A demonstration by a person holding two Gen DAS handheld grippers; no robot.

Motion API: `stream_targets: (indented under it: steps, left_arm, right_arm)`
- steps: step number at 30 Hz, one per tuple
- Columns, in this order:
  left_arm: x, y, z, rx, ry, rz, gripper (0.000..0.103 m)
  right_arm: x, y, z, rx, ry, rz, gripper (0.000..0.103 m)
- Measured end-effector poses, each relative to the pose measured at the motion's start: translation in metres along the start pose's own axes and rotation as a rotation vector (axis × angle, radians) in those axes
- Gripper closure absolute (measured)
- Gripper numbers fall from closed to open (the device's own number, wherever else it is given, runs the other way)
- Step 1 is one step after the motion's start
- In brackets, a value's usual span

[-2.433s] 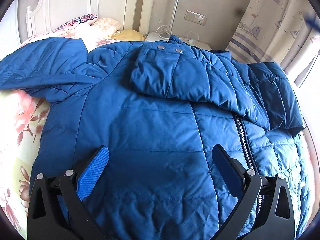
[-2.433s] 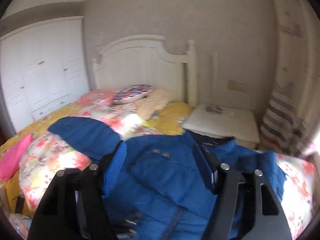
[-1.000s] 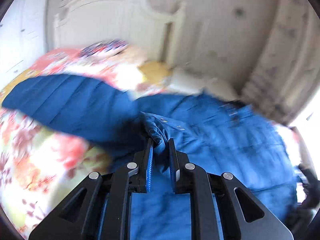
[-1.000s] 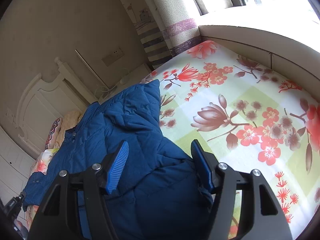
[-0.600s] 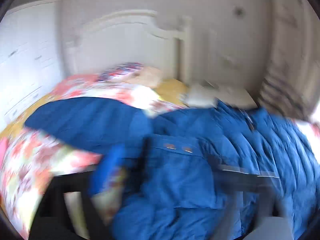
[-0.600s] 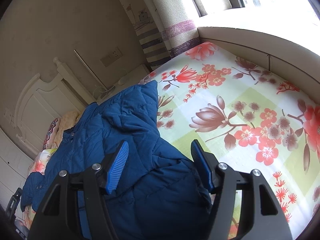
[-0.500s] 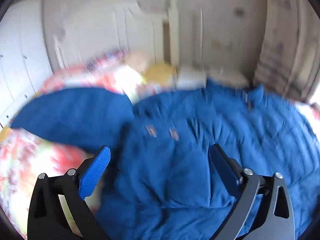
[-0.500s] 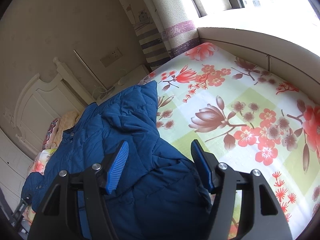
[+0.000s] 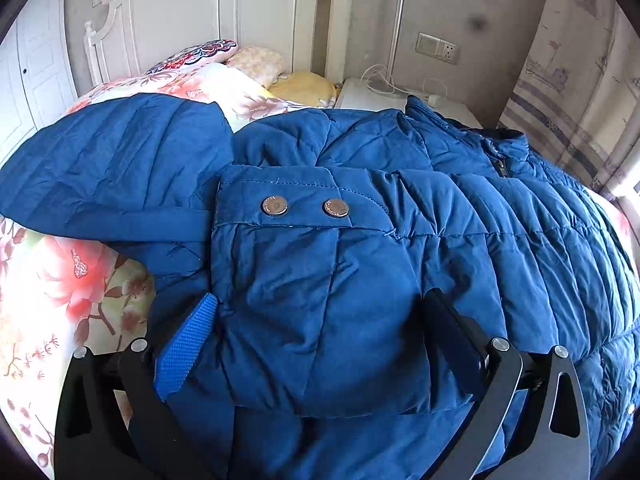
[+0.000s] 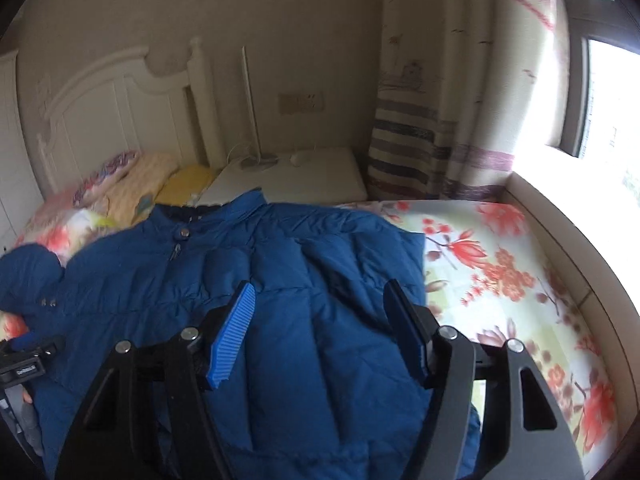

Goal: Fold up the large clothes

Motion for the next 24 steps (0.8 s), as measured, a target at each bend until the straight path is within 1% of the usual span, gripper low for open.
stream_targets:
  steps: [2, 4, 5, 7, 8, 9, 10, 11, 12, 13, 14, 15, 17, 19, 20, 21, 22, 23, 24]
  left_arm:
    - [0.000, 0.001, -0.001, -0.005, -0.006, 0.002, 0.005]
    - [0.000, 0.002, -0.002, -0.010, -0.015, 0.005, 0.005]
    - [0.000, 0.002, -0.002, -0.013, -0.021, 0.008, 0.005]
    - [-0.003, 0.003, -0.005, -0.030, -0.045, 0.018, 0.005]
    - [-0.006, 0.004, -0.007, -0.052, -0.070, 0.033, 0.005]
    - [-0.009, 0.005, -0.010, -0.072, -0.090, 0.048, 0.005]
    - [-0.013, 0.006, -0.013, -0.099, -0.115, 0.069, 0.005]
    - [-0.019, 0.008, -0.019, -0.133, -0.145, 0.096, 0.005]
    - [-0.023, 0.009, -0.024, -0.161, -0.162, 0.114, 0.005]
    - [-0.028, 0.011, -0.030, -0.192, -0.175, 0.131, 0.005]
    - [-0.035, 0.014, -0.042, -0.245, -0.196, 0.154, 0.005]
    - [-0.041, 0.016, -0.052, -0.286, -0.206, 0.169, 0.005]
    - [-0.058, 0.022, -0.087, -0.411, -0.223, 0.214, 0.005]
    - [-0.073, 0.024, -0.149, -0.610, -0.224, 0.256, 0.005]
    - [-0.075, 0.023, -0.172, -0.679, -0.223, 0.265, 0.005]
    - [-0.076, 0.022, -0.206, -0.765, -0.208, 0.274, 0.005]
    - [-0.075, 0.022, -0.240, -0.832, -0.173, 0.278, 0.005]
    - [-0.073, 0.021, -0.264, -0.876, -0.142, 0.275, 0.005]
    - [-0.071, 0.019, -0.297, -0.939, -0.096, 0.274, 0.006]
  right_arm:
    - [0.035, -0.007, -0.010, -0.019, 0.015, -0.116, 0.037]
    - [0.070, -0.027, -0.008, -0.006, 0.008, -0.251, 0.035]
    - [0.073, -0.029, -0.006, 0.011, 0.002, -0.249, 0.035]
    - [0.057, -0.026, -0.006, 0.041, -0.046, -0.225, 0.034]
    - [0.045, -0.025, -0.013, 0.064, -0.014, -0.197, 0.034]
    - [0.032, -0.025, -0.025, 0.065, 0.039, -0.158, 0.031]
    - [0.019, -0.027, -0.040, 0.036, 0.075, -0.125, 0.026]
    - [0.012, -0.032, -0.051, -0.006, 0.090, -0.114, 0.024]
    - [0.010, -0.043, -0.066, -0.063, 0.109, -0.128, 0.024]
    - [0.014, -0.055, -0.076, -0.113, 0.126, -0.164, 0.023]
    - [0.023, -0.072, -0.084, -0.176, 0.121, -0.217, 0.022]
    - [0.029, -0.077, -0.086, -0.199, 0.104, -0.226, 0.022]
    - [0.030, -0.072, -0.079, -0.157, 0.113, -0.227, 0.022]
    - [0.030, -0.071, -0.070, -0.113, 0.133, -0.212, 0.022]
    - [0.029, -0.070, -0.069, -0.104, 0.142, -0.205, 0.022]
    - [0.027, -0.069, -0.067, -0.101, 0.140, -0.194, 0.022]
    - [0.026, -0.068, -0.069, -0.101, 0.134, -0.187, 0.022]
    - [0.025, -0.067, -0.068, -0.102, 0.130, -0.179, 0.022]
    - [0.025, -0.067, -0.067, -0.098, 0.126, -0.163, 0.022]
Point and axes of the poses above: each gripper's, at about its wrist camera, not at the fingertips, and x roughly the way its jaws point, z to its right, y to its top, the point moved 8 cm from there along x, roughly the way its jaws point, and after that the axes turned 4 degrees about y, right-handed, at the moved point
